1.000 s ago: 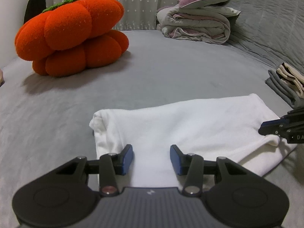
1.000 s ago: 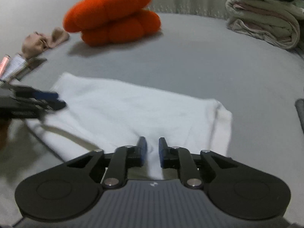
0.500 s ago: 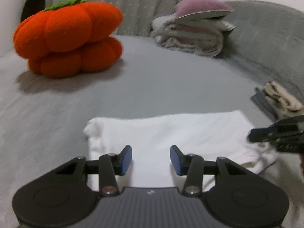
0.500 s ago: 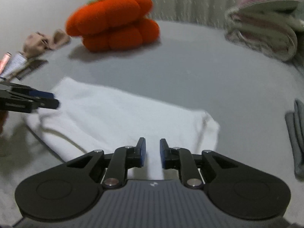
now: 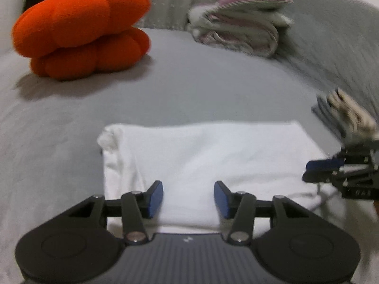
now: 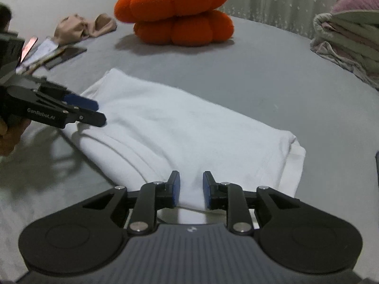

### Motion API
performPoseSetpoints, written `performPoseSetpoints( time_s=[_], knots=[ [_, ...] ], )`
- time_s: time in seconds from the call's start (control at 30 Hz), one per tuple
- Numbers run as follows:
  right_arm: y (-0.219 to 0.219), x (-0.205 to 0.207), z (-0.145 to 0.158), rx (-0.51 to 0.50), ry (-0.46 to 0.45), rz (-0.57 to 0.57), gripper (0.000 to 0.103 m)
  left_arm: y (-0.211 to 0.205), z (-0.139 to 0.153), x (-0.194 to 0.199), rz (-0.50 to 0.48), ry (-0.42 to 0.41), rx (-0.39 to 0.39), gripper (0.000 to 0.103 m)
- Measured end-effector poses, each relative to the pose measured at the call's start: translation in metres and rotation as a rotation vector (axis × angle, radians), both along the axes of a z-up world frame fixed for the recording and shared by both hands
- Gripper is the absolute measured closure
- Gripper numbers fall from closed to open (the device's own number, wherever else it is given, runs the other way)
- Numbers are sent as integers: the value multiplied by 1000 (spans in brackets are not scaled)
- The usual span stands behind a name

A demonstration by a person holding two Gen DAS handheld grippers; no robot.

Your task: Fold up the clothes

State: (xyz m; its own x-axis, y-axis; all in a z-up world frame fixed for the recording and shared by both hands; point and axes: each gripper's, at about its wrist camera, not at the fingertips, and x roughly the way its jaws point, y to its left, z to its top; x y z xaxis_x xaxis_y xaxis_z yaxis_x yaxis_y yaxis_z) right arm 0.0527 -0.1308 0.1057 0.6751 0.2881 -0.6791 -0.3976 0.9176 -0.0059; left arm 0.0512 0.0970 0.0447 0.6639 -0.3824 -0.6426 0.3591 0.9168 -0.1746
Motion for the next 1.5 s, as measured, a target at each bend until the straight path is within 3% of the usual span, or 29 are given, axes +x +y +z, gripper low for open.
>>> performPoseSetpoints(
  time_s=[0.2,0.5,0.57,0.67,0.73,1.0,1.1,1.13,1.17,1.27,1.5],
  knots=[
    [7,14,7,49,-98,-74,78,2,12,13,51,-37,-80,53],
    [25,58,10,87,-113,-95,78,-29,4,45,68,-22,-103,53],
    [30,70,5,111,-88,-110,78,-31,-1,51,74,-12,-91,54],
    [39,82,-12,100,-4,-119,78,-34,-10,53,63,-4,-23,63],
    [43,78,-22,81,-18,-114,79,-39,-12,50,40,-31,38,64],
    [39,70,-18,82,-18,-122,79,-42,-10,45,35,-54,78,64],
    [30,70,-14,75,-13,-119,87,-39,-10,45,31,-54,80,64],
    [19,71,-14,90,-7,-128,100,-37,-10,44,29,-52,77,64],
    [9,70,-13,109,-1,-142,103,-37,-10,45,28,-51,76,64],
    [-22,68,-13,155,11,-180,103,-37,-10,45,24,-54,81,64],
    [-50,47,-11,152,-15,-179,103,-34,-10,42,19,-54,82,64]
  ],
)
